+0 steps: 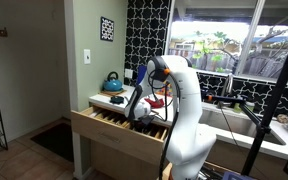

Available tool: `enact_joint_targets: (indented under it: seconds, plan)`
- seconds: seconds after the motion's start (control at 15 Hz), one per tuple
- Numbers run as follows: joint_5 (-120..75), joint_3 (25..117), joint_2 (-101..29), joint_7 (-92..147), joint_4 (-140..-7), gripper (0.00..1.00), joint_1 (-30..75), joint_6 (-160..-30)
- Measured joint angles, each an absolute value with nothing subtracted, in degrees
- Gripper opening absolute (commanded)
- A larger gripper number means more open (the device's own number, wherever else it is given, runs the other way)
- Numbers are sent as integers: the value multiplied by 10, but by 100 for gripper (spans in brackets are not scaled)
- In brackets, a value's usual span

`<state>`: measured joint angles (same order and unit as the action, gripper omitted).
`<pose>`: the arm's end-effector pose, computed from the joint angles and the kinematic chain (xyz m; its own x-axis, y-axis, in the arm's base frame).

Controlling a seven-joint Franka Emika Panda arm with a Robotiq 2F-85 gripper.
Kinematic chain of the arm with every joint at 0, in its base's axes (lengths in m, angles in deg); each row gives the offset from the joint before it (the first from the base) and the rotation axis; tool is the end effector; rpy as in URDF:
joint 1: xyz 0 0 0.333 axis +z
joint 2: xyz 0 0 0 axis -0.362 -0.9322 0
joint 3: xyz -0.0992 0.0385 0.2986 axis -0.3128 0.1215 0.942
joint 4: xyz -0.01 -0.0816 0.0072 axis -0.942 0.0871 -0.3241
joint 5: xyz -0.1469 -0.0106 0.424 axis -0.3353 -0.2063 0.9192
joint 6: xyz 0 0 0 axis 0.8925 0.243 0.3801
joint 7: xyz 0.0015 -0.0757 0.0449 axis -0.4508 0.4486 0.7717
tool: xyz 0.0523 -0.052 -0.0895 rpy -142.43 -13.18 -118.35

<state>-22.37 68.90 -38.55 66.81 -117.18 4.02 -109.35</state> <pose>0.4742 -0.2076 0.1173 0.9633 0.2420 -0.1163 0.2421 -0.9702 -0.0128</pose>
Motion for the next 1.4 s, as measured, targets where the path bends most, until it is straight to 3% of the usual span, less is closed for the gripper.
enact_joint_targets:
  seconds: [1.4]
  plan:
    - [-192,689,-321,724,-1183,3,26,-1091]
